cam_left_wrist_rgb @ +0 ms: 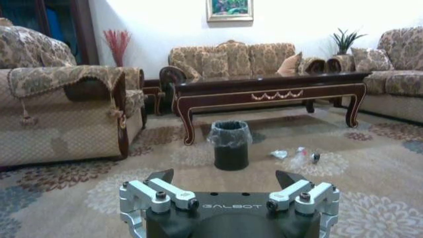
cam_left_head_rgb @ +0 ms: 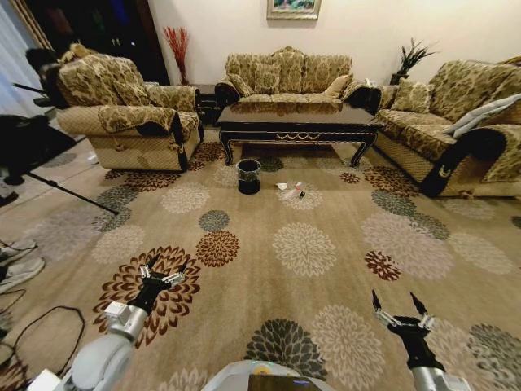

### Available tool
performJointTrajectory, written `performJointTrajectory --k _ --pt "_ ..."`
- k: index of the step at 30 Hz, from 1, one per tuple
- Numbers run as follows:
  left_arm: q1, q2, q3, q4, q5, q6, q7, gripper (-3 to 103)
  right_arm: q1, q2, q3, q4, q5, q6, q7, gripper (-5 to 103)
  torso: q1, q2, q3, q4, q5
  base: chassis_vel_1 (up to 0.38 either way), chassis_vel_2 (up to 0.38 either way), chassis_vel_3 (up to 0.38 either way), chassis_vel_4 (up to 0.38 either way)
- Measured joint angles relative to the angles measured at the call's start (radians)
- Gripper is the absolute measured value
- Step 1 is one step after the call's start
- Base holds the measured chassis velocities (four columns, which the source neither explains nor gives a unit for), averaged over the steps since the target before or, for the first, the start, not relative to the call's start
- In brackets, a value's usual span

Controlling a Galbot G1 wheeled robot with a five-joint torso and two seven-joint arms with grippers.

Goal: Move to the front of the table and pick up the trash from the floor, then place it into the trash bin.

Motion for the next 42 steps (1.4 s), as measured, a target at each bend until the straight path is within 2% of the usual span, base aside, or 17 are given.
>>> performJointTrajectory --k 37,42 --pt "0.011 -0.022 0.000 -0.002 0.015 -0.005 -0.006 100 -0.002 0.000 0.004 0.000 0.000 0.006 -0.003 100 -0.046 -0.146 -0.100 0.0000 0.0000 0.000 0.000 0.000 0.000" --pt "0.004 -0.021 0.001 0.001 0.019 -0.004 -0.008 100 -0.002 0.004 -0.001 -0.004 -0.010 0.008 -0.002 100 -0.055 -0.180 -0.125 0.0000 0.0000 0.000 0.000 0.000 0.000"
